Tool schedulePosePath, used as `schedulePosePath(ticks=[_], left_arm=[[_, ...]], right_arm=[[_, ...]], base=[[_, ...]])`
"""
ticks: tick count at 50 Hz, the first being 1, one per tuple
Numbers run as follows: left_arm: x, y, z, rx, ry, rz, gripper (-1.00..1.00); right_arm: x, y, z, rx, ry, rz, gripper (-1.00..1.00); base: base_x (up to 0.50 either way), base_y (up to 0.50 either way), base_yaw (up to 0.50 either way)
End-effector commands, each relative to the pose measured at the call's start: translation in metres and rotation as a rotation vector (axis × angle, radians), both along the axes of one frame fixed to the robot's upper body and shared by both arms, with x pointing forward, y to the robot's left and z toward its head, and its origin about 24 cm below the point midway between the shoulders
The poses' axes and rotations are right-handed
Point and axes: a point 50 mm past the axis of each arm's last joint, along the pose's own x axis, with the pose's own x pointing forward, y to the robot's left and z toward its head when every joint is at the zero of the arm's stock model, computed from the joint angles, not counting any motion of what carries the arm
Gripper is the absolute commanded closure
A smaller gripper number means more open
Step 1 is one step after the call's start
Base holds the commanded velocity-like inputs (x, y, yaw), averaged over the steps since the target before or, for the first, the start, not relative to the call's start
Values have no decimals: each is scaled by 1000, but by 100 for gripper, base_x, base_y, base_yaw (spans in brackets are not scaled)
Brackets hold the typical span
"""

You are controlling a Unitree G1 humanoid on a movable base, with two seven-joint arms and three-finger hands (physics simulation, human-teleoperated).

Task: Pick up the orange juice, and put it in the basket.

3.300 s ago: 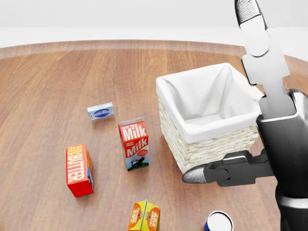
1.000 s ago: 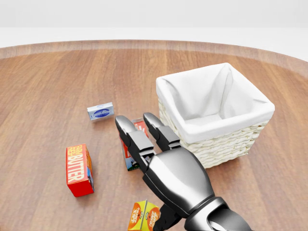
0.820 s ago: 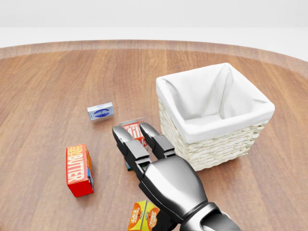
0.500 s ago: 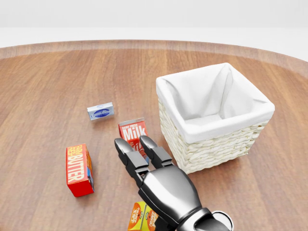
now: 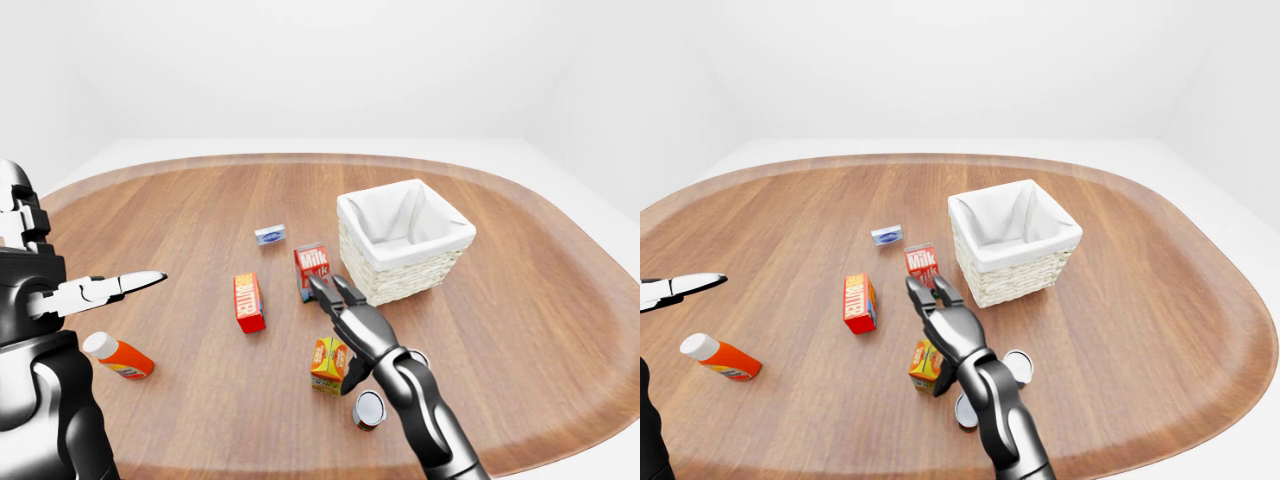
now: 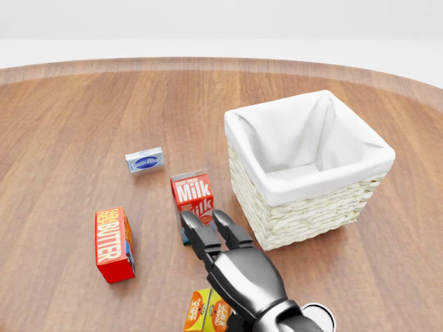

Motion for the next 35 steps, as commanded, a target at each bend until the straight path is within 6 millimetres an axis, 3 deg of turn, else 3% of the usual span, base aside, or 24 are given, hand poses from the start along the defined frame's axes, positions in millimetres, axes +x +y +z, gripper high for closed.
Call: schedulePosePath(ticks=[1,35], left_arm=[[0,0,0,1,-2,0,-100],[0,-1,0,2,-2,-2,-100]], right_arm=[[5,-2,-11,-2,30,-22,-100],[13,10,-34,4,87,-33,-100]], base=[[0,0,0],[0,0,0]])
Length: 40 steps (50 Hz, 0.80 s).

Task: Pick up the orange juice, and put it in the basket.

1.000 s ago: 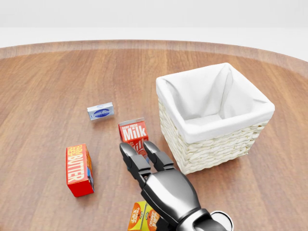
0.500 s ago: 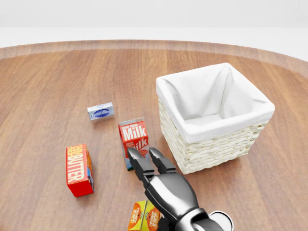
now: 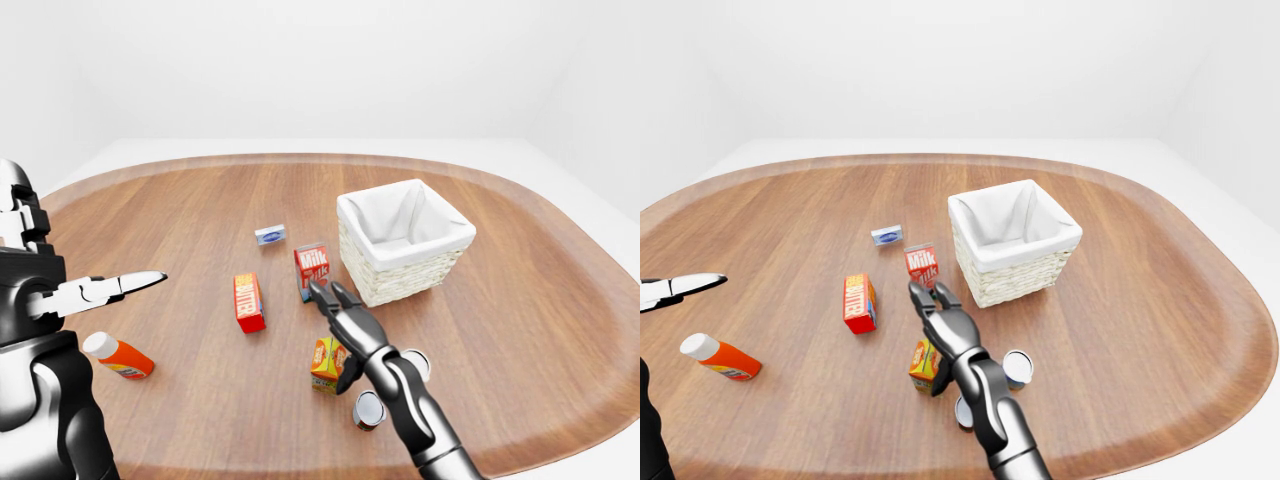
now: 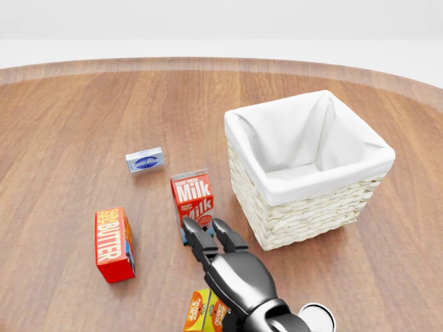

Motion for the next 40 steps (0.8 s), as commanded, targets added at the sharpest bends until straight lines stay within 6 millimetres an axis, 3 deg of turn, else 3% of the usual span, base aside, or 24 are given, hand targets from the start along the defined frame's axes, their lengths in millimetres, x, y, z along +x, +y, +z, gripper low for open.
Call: schedulePosePath(ticks=[1,21,30,31,32,40], left_arm=[[0,0,0,0,2,-1,-100],[-1,0,1,1,-7,-1,-100],[-1,0,1,0,-5,-1,-100],[-1,0,1,0,-4,-1,-100],[-1,0,1,0,-4,-1,-100],[-1,0,0,1,-3,-2,-100]], right_arm=[[0,5,-6,10,18,1,-100],[-7,20,-24,36,63,7,-100],[-6,18,-48,33,120,-47,-100],[-7,18,-52,32,127,-56,93],[-7,18,-54,29,133,-59,100],[-8,16,-58,31,146,-74,100]], base=[[0,0,0],[0,0,0],[0,0,0],[0,0,0],[0,0,0],[0,0,0]])
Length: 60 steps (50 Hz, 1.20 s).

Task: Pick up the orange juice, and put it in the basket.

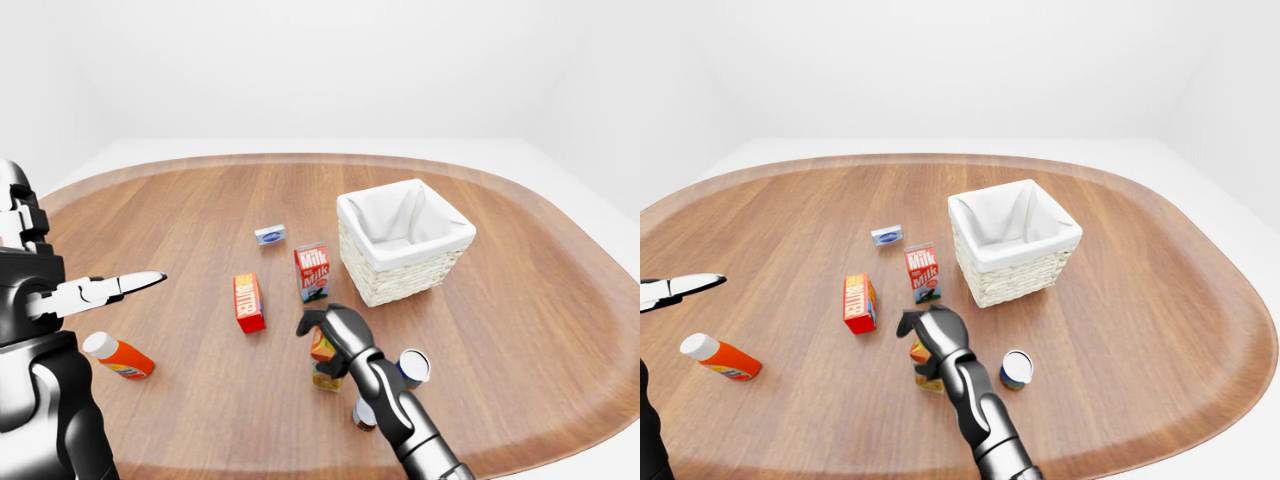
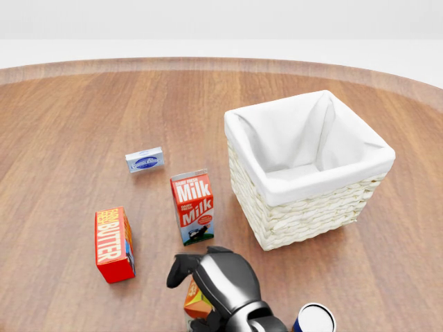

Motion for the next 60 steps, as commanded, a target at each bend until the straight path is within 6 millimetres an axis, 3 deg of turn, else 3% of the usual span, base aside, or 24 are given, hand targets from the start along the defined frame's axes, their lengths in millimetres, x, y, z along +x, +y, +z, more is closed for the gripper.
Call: schedulePosePath(ticks=[1,26,60], left_arm=[[0,0,0,1,1,-1,-100],[0,-1,0,3,0,-3,-100],[1,0,0,0,2,-4,-100]], right_arm=[[-14,-4,-42,-20,175,-25,100],[-9,-4,-31,-16,136,-16,100],[8,-1,24,49,-1,43,100]], base=[[0,0,0],[0,0,0],[0,0,0]])
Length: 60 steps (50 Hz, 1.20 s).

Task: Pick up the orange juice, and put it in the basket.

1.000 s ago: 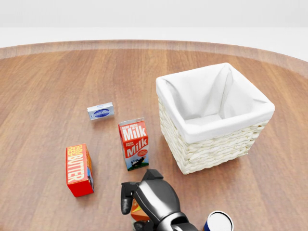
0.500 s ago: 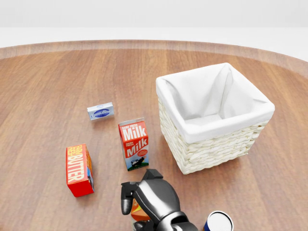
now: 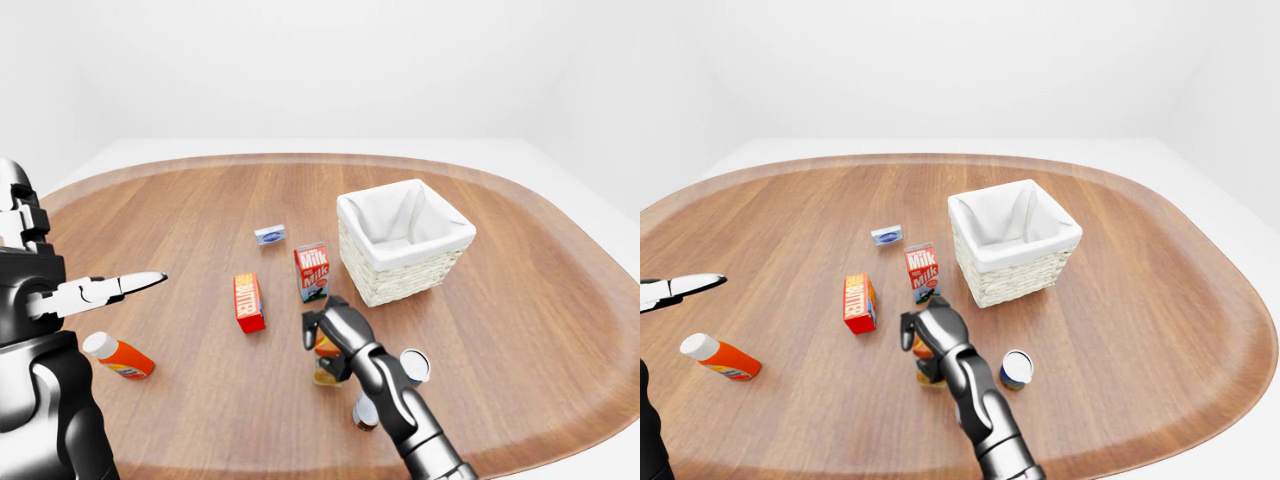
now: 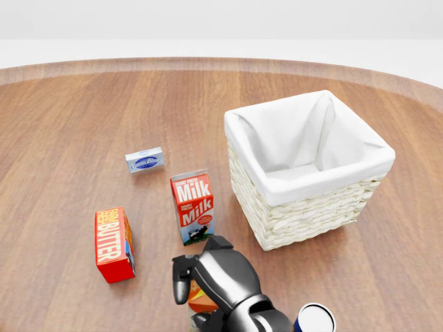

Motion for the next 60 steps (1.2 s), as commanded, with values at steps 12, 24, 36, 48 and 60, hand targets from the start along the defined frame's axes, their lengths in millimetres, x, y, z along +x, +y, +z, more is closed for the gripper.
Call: schedulePosePath(ticks=[12,24,36,48,60], left_arm=[[-1,0,0,0,-2,-1,-100],[-1,0,0,0,-1,-2,-100],[-1,0,1,0,-4,-2,-100],[-1,0,1,1,-3,-2,-100],[-1,0,1,0,-4,-2,-100]], right_arm=[[8,-1,30,60,-79,11,100],[12,0,51,73,-135,30,100],[18,-1,74,77,-199,51,100],[20,0,84,67,-226,65,100],[23,-1,100,59,-268,77,100]], base=[[0,0,0],[0,0,0],[0,0,0],[0,0,0],[0,0,0]])
